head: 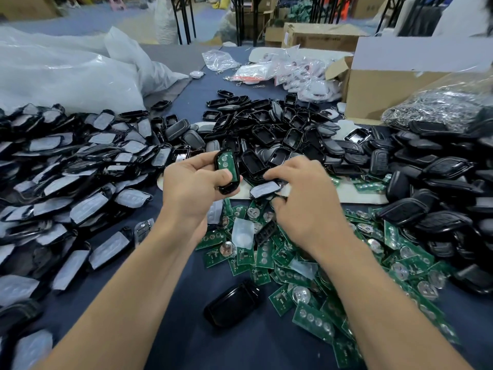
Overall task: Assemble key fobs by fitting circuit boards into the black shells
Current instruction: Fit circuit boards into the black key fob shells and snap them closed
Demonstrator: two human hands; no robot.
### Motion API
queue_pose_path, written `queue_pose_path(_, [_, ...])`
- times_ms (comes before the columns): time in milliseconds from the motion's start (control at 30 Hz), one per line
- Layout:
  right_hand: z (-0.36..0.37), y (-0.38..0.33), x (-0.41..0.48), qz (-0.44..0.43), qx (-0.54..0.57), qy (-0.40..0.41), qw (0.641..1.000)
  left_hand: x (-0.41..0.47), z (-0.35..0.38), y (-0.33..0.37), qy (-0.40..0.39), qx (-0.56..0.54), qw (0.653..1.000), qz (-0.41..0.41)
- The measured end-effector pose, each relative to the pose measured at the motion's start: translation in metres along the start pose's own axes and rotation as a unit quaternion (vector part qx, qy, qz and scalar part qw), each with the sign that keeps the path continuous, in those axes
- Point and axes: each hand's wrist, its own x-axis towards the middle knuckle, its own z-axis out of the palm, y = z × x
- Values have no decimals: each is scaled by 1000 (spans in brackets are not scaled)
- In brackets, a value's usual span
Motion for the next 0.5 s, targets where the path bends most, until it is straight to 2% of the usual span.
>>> queue_pose_path(67, [7, -4, 2, -22, -36, -39, 998, -1, 0, 0, -8, 7, 1000, 4])
queue_pose_path(167, [12, -2, 3, -24, -57, -44, 997, -1, 0, 0, -16, 14, 1000, 9])
queue_pose_path(233, [14, 0, 4, -29, -71, -30, 997, -1, 0, 0, -21, 19, 1000, 10])
queue_pose_path(300, [13, 1, 5, -30, -40, 20, 999, -1, 1, -2, -24, 22, 999, 9])
queue_pose_path(367, [10, 2, 3, -13, 58, 84, 995, -1, 2, -3, -25, 26, 999, 8])
queue_pose_path(400, [8, 2, 2, 12, 142, 101, 985, -1, 2, -3, -26, 28, 999, 9])
queue_pose_path(433, [6, 3, 1, 51, 243, 100, 964, -2, 2, -3, -28, 32, 999, 11])
queue_pose_path(500, [2, -1, 0, 134, 432, 63, 890, -4, 4, -3, -42, 42, 998, 17])
